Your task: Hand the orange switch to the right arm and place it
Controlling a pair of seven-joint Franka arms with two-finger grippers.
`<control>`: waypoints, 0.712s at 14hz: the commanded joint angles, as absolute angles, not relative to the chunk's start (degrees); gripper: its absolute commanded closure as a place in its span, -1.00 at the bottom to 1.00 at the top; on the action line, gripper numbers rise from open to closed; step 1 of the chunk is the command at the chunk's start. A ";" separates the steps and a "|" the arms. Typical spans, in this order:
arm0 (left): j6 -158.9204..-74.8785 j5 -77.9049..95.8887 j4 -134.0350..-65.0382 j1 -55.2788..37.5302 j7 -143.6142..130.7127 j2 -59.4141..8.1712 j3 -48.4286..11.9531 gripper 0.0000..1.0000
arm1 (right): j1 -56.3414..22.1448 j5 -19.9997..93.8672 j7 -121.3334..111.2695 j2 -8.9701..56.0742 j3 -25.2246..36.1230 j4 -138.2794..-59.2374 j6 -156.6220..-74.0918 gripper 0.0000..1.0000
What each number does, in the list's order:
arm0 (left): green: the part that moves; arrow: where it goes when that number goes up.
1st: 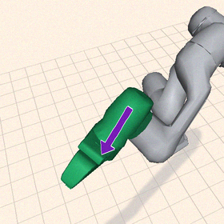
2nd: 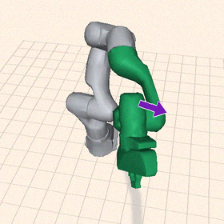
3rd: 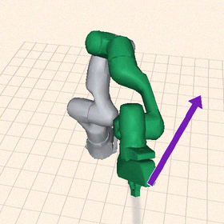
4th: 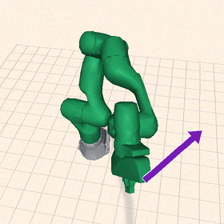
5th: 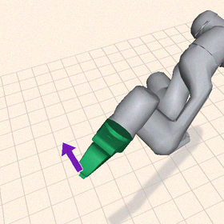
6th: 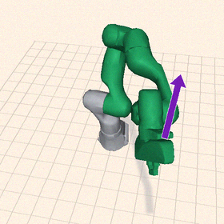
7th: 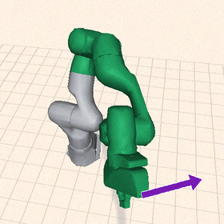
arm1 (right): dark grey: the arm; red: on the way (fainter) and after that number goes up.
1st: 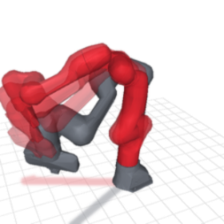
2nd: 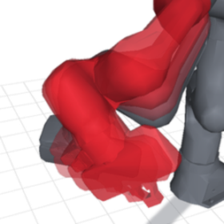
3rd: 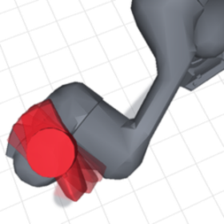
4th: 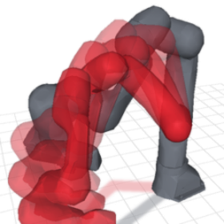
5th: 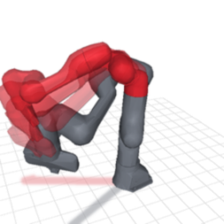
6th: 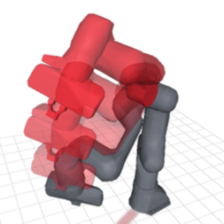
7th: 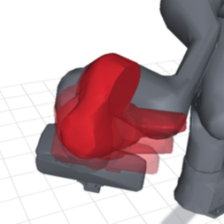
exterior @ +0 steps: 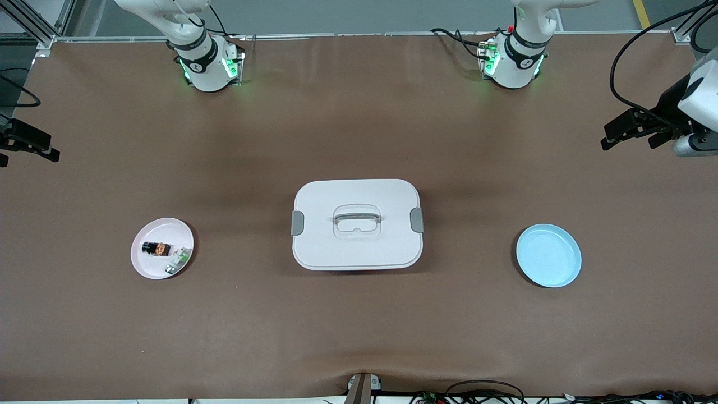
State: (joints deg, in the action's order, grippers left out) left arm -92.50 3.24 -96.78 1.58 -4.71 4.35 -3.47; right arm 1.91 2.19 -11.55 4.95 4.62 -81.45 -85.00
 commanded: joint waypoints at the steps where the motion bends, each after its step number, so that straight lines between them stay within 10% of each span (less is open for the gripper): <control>1: -89.14 2.11 -95.10 1.58 -4.13 4.04 -3.87 -1.00 | 5.88 1.23 -10.37 4.04 -0.51 -82.00 -84.64 -1.00; 10: -88.86 1.14 -92.72 1.67 -2.20 2.37 -3.87 -1.00 | 5.28 0.26 -10.28 3.69 -0.70 -82.09 -84.46 -1.00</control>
State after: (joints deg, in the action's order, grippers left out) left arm -90.32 1.60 -94.47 1.55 -3.36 2.99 -3.66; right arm 4.63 1.09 -11.19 4.92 0.42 -81.51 -84.78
